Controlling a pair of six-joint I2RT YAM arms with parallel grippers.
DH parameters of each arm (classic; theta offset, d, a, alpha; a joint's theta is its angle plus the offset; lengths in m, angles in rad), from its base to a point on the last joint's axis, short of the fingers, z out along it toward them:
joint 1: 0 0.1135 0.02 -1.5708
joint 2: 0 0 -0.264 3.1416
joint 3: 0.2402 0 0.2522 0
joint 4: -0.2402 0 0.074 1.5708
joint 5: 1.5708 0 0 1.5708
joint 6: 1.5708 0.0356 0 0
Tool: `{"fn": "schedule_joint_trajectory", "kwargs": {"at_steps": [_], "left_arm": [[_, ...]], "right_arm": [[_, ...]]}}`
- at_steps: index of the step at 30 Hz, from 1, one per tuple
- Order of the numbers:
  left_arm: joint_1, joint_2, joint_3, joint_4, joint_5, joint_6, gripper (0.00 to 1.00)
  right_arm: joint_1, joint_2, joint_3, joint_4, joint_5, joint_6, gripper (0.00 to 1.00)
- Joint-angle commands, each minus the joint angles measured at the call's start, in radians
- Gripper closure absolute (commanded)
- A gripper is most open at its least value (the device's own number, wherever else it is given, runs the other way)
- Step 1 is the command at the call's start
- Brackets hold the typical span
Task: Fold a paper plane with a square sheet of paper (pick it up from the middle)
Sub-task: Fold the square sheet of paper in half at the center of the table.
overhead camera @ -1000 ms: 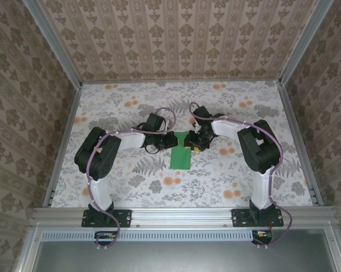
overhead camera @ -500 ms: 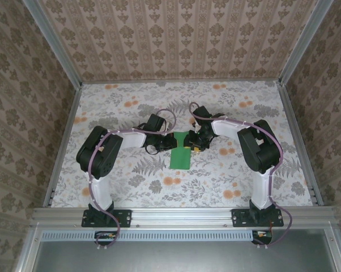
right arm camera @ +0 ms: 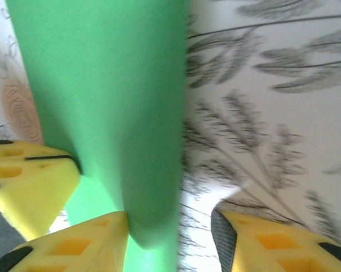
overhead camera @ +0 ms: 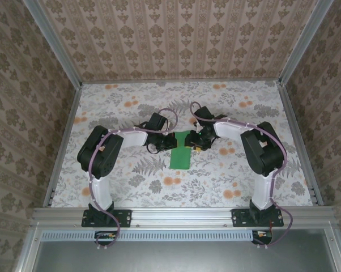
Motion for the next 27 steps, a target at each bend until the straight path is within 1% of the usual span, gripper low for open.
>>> {"fn": "schedule_joint_trajectory", "kwargs": {"at_steps": [1, 4, 6, 8, 11, 14, 18, 21, 27], "left_arm": [[-0.004, 0.056, -0.038, -0.145, -0.087, 0.026, 1.00], [-0.004, 0.063, -0.041, -0.135, -0.096, 0.021, 1.00], [-0.003, 0.070, -0.041, -0.135, -0.097, 0.018, 1.00], [-0.004, 0.074, -0.041, -0.129, -0.094, 0.014, 1.00], [-0.003, 0.075, -0.046, -0.123, -0.097, 0.008, 1.00], [-0.003, 0.083, -0.050, -0.121, -0.096, 0.002, 1.00], [-0.003, 0.087, -0.059, -0.121, -0.097, -0.005, 1.00], [-0.004, 0.092, -0.060, -0.117, -0.095, -0.008, 1.00], [-0.004, 0.102, -0.060, -0.113, -0.096, -0.026, 1.00]], "right_arm": [[-0.041, -0.107, -0.040, -0.061, 0.154, -0.035, 0.49], [-0.037, -0.175, -0.049, -0.019, 0.075, -0.022, 0.49], [-0.024, -0.192, -0.052, 0.013, 0.040, -0.010, 0.53], [-0.002, -0.188, -0.045, 0.042, 0.009, -0.002, 0.64], [0.033, -0.159, -0.016, 0.049, 0.002, -0.003, 0.80], [0.056, -0.115, 0.000, 0.070, -0.012, 0.016, 0.90], [0.084, -0.073, 0.016, 0.094, -0.030, 0.037, 0.95], [0.101, -0.043, 0.033, 0.095, -0.033, 0.043, 0.95], [0.105, 0.028, 0.055, 0.069, -0.012, 0.057, 0.95]]}}
